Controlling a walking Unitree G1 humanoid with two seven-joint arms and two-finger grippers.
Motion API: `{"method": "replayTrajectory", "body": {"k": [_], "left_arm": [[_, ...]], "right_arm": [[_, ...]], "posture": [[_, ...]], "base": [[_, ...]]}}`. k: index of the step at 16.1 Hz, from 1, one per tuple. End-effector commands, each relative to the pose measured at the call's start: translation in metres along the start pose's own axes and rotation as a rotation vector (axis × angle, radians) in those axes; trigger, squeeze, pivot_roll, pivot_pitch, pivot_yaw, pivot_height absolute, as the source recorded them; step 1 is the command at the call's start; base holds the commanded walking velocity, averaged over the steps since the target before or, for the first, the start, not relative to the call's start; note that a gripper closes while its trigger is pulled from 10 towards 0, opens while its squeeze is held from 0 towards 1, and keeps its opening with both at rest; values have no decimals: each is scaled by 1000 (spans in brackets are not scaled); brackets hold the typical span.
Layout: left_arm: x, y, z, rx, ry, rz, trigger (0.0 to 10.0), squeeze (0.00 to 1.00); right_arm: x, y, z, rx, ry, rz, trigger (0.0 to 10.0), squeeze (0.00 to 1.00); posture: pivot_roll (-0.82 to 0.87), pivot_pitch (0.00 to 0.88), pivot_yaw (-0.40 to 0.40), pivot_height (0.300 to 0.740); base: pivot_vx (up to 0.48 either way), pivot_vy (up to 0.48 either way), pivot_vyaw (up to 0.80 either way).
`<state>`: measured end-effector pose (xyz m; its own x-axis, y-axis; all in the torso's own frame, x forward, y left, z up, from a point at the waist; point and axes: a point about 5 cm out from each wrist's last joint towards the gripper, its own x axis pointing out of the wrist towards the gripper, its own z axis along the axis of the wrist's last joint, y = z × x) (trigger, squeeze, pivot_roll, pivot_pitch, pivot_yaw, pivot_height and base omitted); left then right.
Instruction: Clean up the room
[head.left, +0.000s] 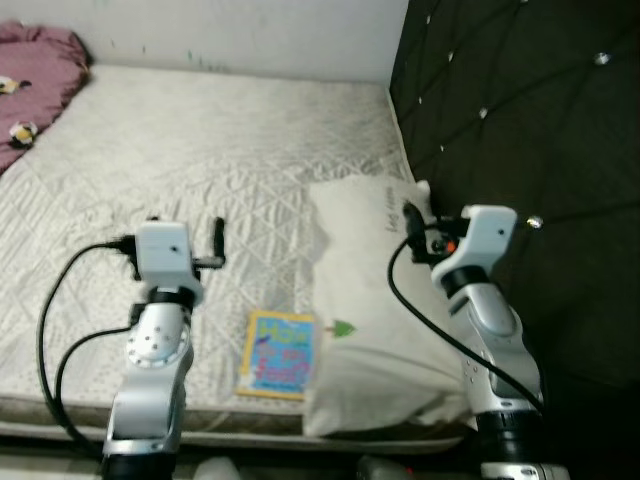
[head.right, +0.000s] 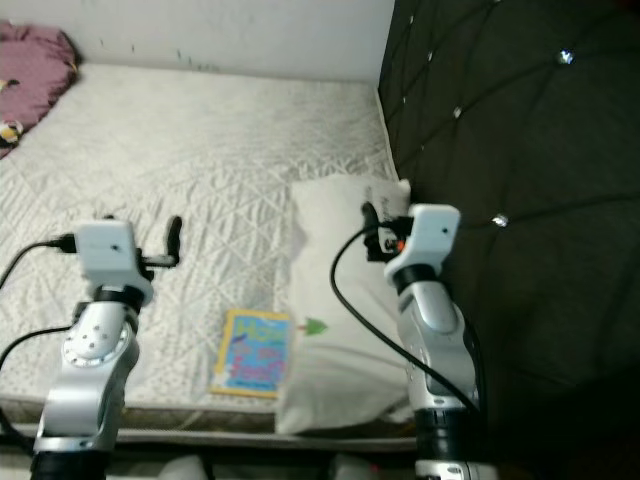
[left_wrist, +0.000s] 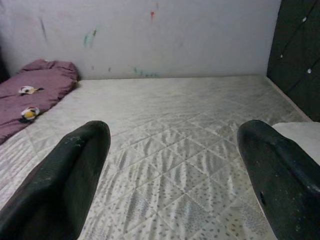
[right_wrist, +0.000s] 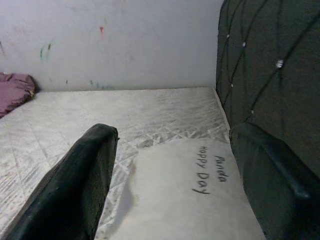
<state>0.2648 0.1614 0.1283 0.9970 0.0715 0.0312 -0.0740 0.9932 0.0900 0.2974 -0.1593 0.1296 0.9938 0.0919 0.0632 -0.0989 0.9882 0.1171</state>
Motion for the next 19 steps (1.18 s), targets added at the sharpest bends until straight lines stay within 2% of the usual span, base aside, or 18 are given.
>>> {"method": "replayTrajectory", "body": {"k": [1, 2, 5, 7, 10, 17, 19], "left_arm": [[0, -9, 1, -19, 0, -28, 10000, 0], [-1, -9, 1, -15, -2, -27, 10000, 0], [0, -8, -2, -80, 18, -16, 10000, 0], [0, -9, -2, -84, 23, -21, 10000, 0], [0, -11, -3, -119, 33, -44, 10000, 0], [0, -13, -2, -142, 28, -52, 10000, 0], [0, -14, -2, -164, 31, -61, 10000, 0]], "right_arm": [[-2, -9, 1, -11, 6, -25, 10000, 0], [-2, -9, 0, -12, 7, -25, 10000, 0], [-2, -8, 0, -19, 9, -24, 10000, 0], [-2, -8, 0, -19, 9, -23, 10000, 0], [-1, -8, -1, -19, 12, -24, 10000, 0], [-1, -8, -2, -26, 18, -21, 10000, 0], [-1, -9, -1, -27, 17, -20, 10000, 0]], "posture": [[-17, 0, -14, 740], [-17, 0, -14, 740], [-17, 0, -14, 740], [-16, 0, -13, 740], [-16, 0, -14, 740], [-19, 0, -14, 740], [-21, 0, -15, 740]], "base": [[0, -439, 0], [0, -382, 0], [0, 0, 0], [0, 0, 0], [0, 480, 0], [0, 480, 0], [0, 480, -556]]}}
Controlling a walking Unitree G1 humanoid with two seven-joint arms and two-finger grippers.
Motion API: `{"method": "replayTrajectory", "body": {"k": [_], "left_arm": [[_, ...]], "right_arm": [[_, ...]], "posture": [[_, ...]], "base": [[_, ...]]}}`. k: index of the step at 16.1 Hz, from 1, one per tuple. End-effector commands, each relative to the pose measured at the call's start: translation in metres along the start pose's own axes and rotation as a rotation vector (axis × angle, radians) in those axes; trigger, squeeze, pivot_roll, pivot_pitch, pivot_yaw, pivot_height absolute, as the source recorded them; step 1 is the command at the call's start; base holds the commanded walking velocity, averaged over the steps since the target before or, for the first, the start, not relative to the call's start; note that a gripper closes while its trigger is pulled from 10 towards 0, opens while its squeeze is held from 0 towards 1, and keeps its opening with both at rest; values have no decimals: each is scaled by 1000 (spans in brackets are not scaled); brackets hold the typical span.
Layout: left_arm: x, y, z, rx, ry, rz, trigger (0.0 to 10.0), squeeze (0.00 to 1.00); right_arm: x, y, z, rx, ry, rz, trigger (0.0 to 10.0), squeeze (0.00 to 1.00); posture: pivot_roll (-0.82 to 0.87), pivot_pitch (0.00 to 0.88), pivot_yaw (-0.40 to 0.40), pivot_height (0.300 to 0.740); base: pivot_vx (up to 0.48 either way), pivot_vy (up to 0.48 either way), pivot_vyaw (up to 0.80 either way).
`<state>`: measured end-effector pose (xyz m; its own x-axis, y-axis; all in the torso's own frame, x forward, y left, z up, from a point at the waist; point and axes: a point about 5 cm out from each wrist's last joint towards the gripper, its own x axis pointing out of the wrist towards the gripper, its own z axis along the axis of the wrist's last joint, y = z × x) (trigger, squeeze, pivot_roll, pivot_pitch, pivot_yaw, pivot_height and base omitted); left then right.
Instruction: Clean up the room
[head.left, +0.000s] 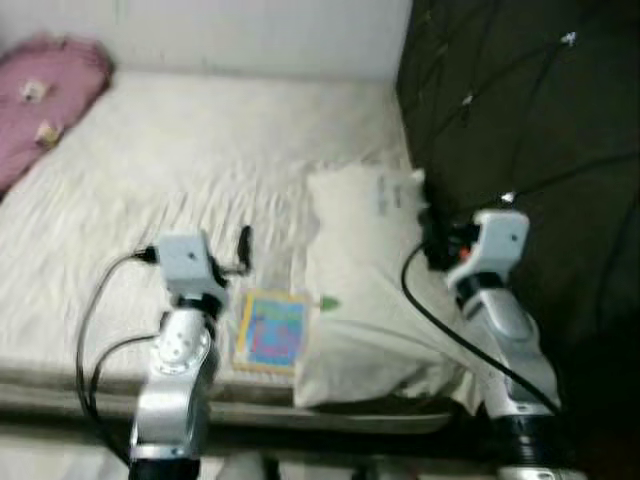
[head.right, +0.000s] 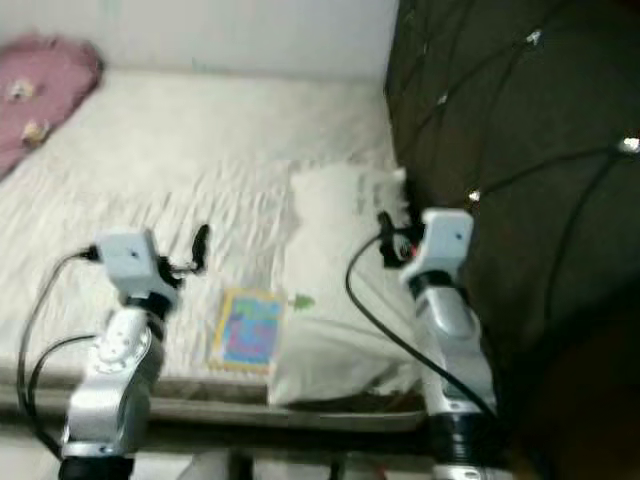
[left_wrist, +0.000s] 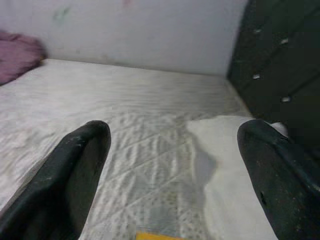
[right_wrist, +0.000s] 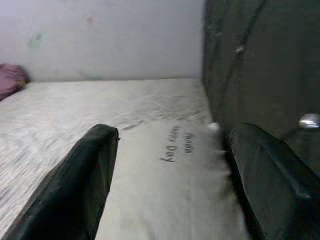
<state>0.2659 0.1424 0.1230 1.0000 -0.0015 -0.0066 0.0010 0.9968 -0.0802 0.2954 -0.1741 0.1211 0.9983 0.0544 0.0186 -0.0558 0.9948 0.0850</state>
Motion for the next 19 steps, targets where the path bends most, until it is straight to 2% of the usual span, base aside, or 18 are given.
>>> {"method": "replayTrajectory", "body": {"k": [1, 4, 11, 15, 19], "left_arm": [[1, 5, 2, 0, -5, 8, 10000, 0], [0, 6, 2, 9, -13, 16, 10000, 0], [2, 8, 2, -31, -27, 16, 10000, 0], [2, 5, 1, -42, -14, -2, 10000, 0], [2, 6, 2, -40, -13, -3, 10000, 0]], "right_arm": [[2, 6, 5, 5, -24, 22, 10000, 0], [3, 6, 5, -1, -21, 25, 10000, 0], [4, 6, 4, -9, -14, 32, 10000, 0], [3, 5, 3, -17, -8, 33, 10000, 0], [2, 5, 2, -19, -4, 34, 10000, 0]], "posture": [[-21, 0, -16, 740], [-22, 0, -18, 740], [-25, 0, -23, 740], [-29, 0, -26, 740], [-29, 0, -25, 740]], "base": [[0, 480, 0], [0, 480, 0], [0, 480, 0], [0, 480, -766], [0, 480, -106]]}}
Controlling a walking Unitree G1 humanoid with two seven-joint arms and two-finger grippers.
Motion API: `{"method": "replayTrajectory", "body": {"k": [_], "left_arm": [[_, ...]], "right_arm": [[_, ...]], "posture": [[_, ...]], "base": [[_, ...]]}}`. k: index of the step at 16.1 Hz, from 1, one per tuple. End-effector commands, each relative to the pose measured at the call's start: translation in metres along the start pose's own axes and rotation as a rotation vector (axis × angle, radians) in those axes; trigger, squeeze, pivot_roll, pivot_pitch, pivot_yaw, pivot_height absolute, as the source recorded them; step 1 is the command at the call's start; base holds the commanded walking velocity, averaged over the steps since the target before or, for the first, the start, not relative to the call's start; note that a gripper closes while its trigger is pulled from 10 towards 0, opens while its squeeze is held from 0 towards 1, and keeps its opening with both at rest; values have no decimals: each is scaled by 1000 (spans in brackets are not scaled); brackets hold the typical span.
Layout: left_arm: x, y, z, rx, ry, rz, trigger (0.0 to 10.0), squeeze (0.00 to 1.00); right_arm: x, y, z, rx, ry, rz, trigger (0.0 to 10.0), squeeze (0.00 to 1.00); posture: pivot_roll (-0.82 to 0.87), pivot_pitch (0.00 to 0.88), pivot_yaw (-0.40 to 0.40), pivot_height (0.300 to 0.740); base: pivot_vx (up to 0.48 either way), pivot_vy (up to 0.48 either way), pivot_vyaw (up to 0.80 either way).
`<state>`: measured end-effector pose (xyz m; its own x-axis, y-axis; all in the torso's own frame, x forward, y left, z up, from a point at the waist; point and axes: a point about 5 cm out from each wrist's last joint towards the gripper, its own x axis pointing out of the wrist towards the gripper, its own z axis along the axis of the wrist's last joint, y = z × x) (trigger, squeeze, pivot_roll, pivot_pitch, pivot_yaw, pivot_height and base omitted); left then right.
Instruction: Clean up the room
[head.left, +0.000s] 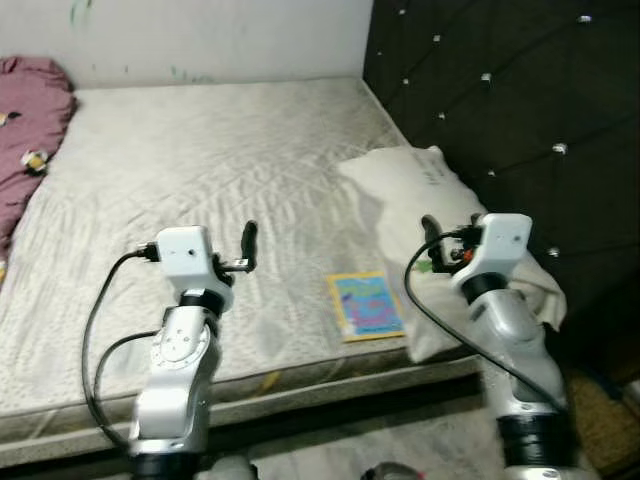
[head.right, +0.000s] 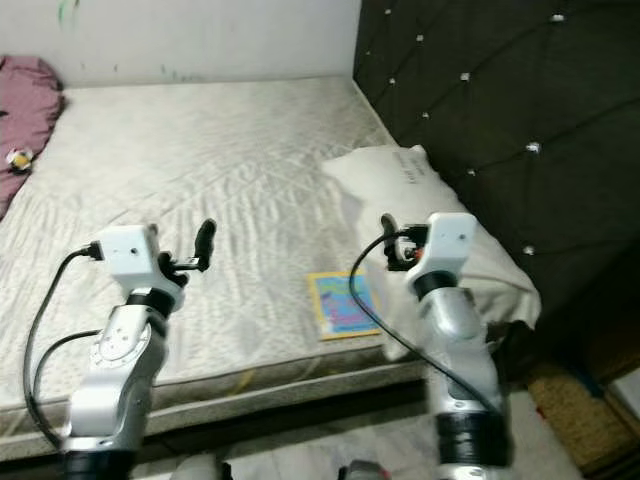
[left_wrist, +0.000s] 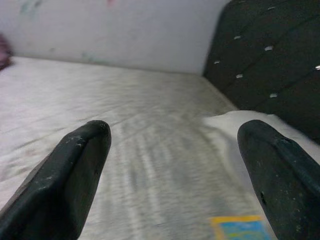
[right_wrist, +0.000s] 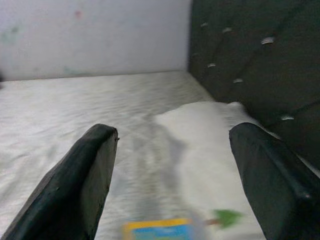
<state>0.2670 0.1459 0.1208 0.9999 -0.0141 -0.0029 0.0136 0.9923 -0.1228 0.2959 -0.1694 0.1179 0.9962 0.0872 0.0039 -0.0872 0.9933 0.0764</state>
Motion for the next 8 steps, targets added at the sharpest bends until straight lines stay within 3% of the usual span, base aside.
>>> {"method": "replayTrajectory", "body": {"k": [1, 8], "left_arm": [[1, 2, 4, 3, -11, 10, 10000, 0], [0, 2, 3, 10, -7, 10, 10000, 0]], "right_arm": [[1, 1, 6, -11, -21, 3, 10000, 0], [0, 1, 6, -15, -20, 2, 10000, 0]], "posture": [[-29, 0, -25, 740], [-31, 0, -25, 740]], "base": [[0, 480, 0], [0, 480, 0]]}}
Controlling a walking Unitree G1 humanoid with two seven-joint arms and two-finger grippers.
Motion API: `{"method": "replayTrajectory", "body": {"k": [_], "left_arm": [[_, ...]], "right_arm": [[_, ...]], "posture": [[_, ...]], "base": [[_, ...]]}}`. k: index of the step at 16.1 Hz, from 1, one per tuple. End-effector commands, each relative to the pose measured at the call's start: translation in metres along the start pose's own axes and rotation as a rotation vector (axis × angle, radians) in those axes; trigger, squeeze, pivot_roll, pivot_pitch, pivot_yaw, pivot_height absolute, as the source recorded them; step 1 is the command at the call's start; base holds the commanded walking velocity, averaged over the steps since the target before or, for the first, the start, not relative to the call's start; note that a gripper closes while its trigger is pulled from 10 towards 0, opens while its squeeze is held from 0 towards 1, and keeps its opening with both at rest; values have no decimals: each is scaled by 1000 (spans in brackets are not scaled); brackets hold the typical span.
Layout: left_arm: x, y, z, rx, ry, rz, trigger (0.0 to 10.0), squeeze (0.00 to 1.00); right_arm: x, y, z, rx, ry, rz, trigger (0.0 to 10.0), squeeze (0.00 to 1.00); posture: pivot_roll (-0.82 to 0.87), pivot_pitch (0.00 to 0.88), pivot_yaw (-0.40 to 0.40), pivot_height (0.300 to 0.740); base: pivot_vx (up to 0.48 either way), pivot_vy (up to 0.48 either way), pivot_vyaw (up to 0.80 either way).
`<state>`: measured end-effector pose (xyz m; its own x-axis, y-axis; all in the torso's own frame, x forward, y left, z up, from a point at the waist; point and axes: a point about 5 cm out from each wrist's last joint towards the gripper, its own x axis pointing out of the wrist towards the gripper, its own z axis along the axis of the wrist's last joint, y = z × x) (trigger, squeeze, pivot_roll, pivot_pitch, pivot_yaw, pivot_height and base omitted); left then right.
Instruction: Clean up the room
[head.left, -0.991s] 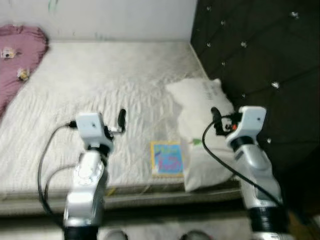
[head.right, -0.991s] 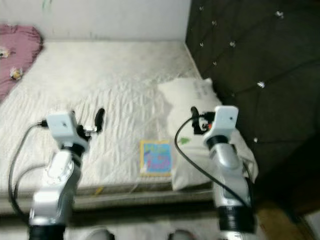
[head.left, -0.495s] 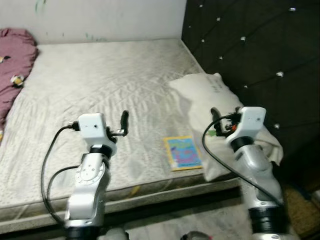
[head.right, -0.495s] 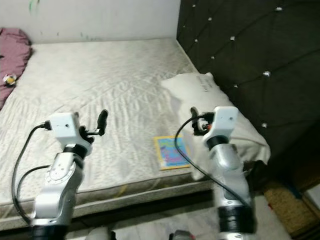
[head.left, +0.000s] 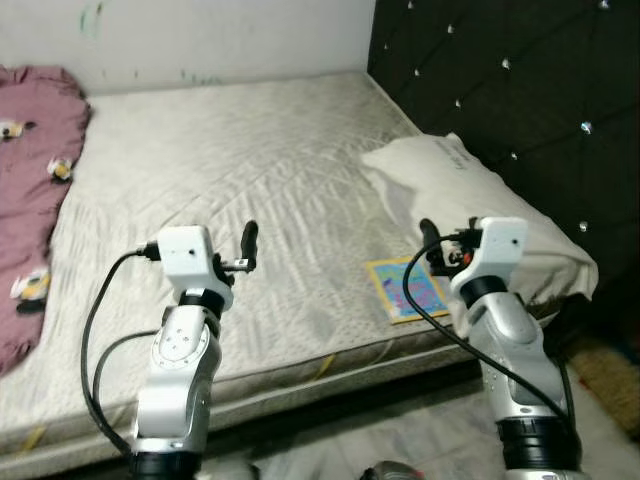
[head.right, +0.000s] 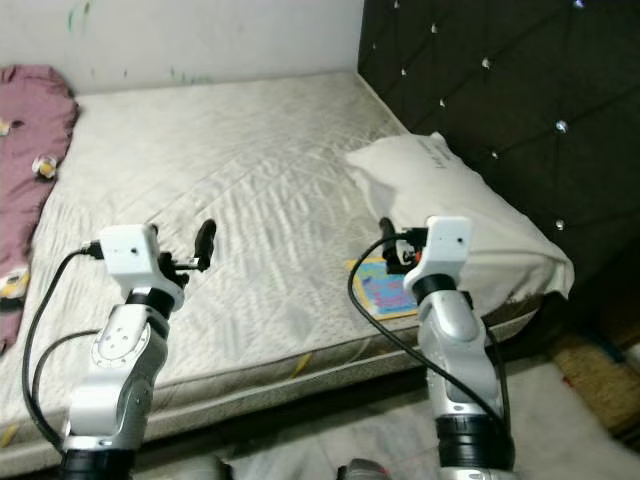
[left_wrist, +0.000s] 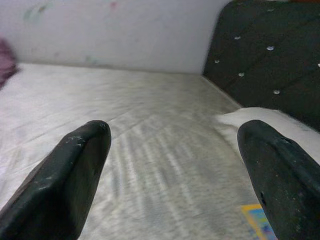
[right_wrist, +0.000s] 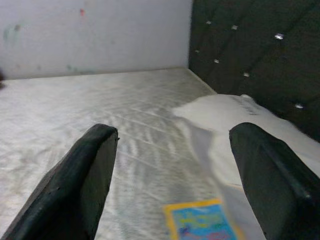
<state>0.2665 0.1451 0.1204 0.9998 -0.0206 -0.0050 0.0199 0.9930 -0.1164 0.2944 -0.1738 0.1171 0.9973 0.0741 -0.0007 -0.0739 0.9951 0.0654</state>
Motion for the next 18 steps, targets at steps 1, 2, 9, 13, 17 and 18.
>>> {"method": "replayTrajectory", "body": {"k": [1, 2, 9, 13, 17, 18], "left_arm": [[1, 3, 4, 4, -9, 16, 10000, 0], [1, 3, 4, 4, -9, 16, 10000, 0], [1, 3, 4, 4, -9, 16, 10000, 0], [1, 3, 4, 4, -9, 16, 10000, 0], [3, 2, 4, 8, -19, 26, 10000, 0], [3, 2, 5, 10, -21, 29, 10000, 0]], "right_arm": [[2, 5, 6, -4, -24, 16, 10000, 0], [2, 5, 6, -4, -24, 16, 10000, 0], [2, 5, 6, -4, -24, 16, 10000, 0], [2, 5, 6, -4, -24, 16, 10000, 0], [3, 5, 5, -9, -18, 21, 10000, 0], [3, 5, 5, -11, -17, 23, 10000, 0]], "posture": [[-31, 0, -25, 740], [-31, 0, -25, 740], [-31, 0, -25, 740], [-31, 0, -25, 740], [-32, 0, -26, 740], [-33, 0, -26, 740]], "base": [[0, 480, 0], [0, 480, 0], [0, 480, 0], [0, 480, 0], [0, 480, 0], [0, 480, 0]]}}
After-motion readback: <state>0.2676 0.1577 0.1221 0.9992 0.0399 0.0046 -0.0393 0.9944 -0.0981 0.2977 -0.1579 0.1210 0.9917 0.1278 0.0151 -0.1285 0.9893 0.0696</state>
